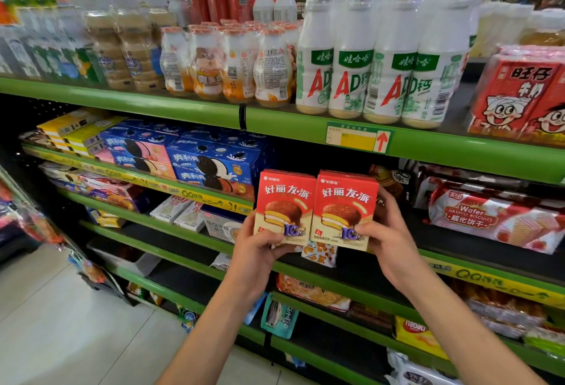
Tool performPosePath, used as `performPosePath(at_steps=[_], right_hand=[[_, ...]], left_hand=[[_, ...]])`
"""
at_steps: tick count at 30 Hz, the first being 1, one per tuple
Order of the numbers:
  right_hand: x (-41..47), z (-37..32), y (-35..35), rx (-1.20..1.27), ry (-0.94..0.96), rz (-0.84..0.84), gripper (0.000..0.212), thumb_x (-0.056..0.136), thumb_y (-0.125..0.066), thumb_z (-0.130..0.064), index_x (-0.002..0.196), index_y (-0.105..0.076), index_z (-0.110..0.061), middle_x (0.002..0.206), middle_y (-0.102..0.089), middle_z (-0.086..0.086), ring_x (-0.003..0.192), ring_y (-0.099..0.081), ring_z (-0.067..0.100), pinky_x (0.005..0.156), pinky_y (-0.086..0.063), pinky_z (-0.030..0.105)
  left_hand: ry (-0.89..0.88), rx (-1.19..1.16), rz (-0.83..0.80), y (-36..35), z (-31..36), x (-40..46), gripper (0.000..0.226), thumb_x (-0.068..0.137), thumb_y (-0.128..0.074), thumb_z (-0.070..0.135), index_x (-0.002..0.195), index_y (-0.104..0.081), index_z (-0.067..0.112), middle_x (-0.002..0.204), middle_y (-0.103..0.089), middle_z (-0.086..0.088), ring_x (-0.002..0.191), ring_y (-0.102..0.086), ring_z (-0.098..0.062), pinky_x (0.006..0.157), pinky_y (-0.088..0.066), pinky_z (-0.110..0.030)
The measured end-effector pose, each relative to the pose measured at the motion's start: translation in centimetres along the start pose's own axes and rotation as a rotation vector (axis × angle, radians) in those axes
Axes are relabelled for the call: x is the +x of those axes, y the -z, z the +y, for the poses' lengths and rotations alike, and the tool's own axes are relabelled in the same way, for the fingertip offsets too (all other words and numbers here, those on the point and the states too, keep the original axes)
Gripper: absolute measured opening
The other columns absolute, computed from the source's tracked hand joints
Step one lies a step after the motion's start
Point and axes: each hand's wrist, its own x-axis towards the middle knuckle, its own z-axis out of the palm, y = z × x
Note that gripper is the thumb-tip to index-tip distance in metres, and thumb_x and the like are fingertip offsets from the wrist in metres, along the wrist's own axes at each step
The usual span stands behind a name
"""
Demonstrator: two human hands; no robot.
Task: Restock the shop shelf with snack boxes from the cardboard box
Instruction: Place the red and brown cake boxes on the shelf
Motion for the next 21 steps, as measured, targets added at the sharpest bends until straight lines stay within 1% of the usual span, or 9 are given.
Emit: performPosePath(at_steps=[2,5,7,9,11,13,17,19,21], right_hand=[[1.1,-1.5,-0.2,-0.073,0.02,-0.013,0.09,0.056,-0.077,-0.017,0.129,-0.045,-0.058,0.122,-0.066,-0.005,0.111,-0.066,0.021,0.091,-0.051,0.044],[3.6,-3.9,-0.1,-0.209,0.009,-0.038,0.112,0.045,-0.083,-0.026,0.144,-0.033,-0.041,0.135,-0.059,0.002,0.124,-0.056,0.024,0.111,-0.037,0.05],[5.0,-5.1,-0.1,-0.317,-0.027,-0.048,0.104,0.044,-0.083,-0.02,0.138,-0.039,-0.031,0.125,-0.064,-0.002,0.118,-0.059,0.019,0.11,-0.04,0.05],[5.8,-5.9,-0.1,-0.435,-0.055,-0.044,0.088,0.046,-0.084,-0.021,0.125,-0.047,-0.034,0.119,-0.066,-0.006,0.114,-0.06,0.016,0.107,-0.043,0.049],[6.6,-6.3,0.0,-0.556,-0.056,-0.042,0.084,0.044,-0.087,-0.028,0.12,-0.051,-0.034,0.118,-0.067,-0.007,0.113,-0.061,0.016,0.106,-0.044,0.047],[7.4,-6.6,0.1,-0.654,-0.057,-0.06,0.09,0.044,-0.09,-0.031,0.126,-0.052,-0.028,0.12,-0.067,-0.006,0.114,-0.061,0.017,0.105,-0.044,0.046],[8.6,-5.6,-0.4,-0.888,0.013,-0.096,0.079,0.056,-0.093,-0.017,0.121,-0.048,-0.026,0.111,-0.066,-0.009,0.11,-0.062,0.019,0.093,-0.049,0.035],[8.6,-4.5,-0.6,-1.016,0.057,-0.027,0.081,0.064,-0.089,-0.023,0.13,-0.042,-0.026,0.117,-0.062,-0.004,0.11,-0.059,0.022,0.089,-0.049,0.034],[8.6,-3.6,-0.4,-1.174,0.083,0.042,0.087,0.072,-0.082,-0.039,0.142,-0.033,-0.025,0.13,-0.059,0.003,0.117,-0.056,0.028,0.097,-0.047,0.04]], left_hand=[[0.02,0.064,-0.061,-0.2,1.1,1.1,0.05,0.07,-0.066,0.0,0.118,-0.051,0.003,0.104,-0.07,-0.013,0.102,-0.069,-0.033,0.08,-0.058,-0.035],[0.069,0.321,-0.1,-0.3,3.9,3.2,0.051,0.072,-0.075,0.011,0.119,-0.054,0.007,0.105,-0.074,-0.005,0.104,-0.069,-0.027,0.085,-0.055,-0.032],[0.084,0.651,-0.094,-0.3,5.3,4.5,0.043,0.076,-0.077,0.016,0.115,-0.058,0.014,0.101,-0.075,0.002,0.099,-0.069,-0.02,0.084,-0.049,-0.033],[0.103,0.844,-0.095,-0.3,6.1,5.5,0.037,0.078,-0.079,0.018,0.11,-0.061,0.021,0.098,-0.075,0.008,0.097,-0.068,-0.013,0.079,-0.043,-0.03],[0.108,0.921,-0.102,-0.6,6.4,6.2,0.037,0.078,-0.079,0.017,0.109,-0.061,0.023,0.096,-0.075,0.01,0.094,-0.068,-0.008,0.078,-0.043,-0.027],[0.106,0.992,-0.094,-1.0,6.8,6.8,0.036,0.077,-0.078,0.013,0.109,-0.063,0.02,0.097,-0.075,0.005,0.096,-0.067,-0.012,0.082,-0.047,-0.03],[0.093,1.106,-0.006,-1.3,7.2,7.8,0.022,0.08,-0.068,0.003,0.097,-0.062,0.017,0.089,-0.069,-0.001,0.089,-0.062,-0.019,0.07,-0.043,-0.029],[0.055,1.166,0.044,-1.3,6.9,8.3,0.023,0.087,-0.057,-0.001,0.107,-0.063,0.01,0.088,-0.068,-0.004,0.081,-0.062,-0.023,0.065,-0.048,-0.033],[0.024,1.19,0.058,-1.4,6.6,8.6,0.04,0.092,-0.053,0.0,0.131,-0.056,0.009,0.108,-0.07,-0.009,0.093,-0.065,-0.025,0.077,-0.054,-0.038]])
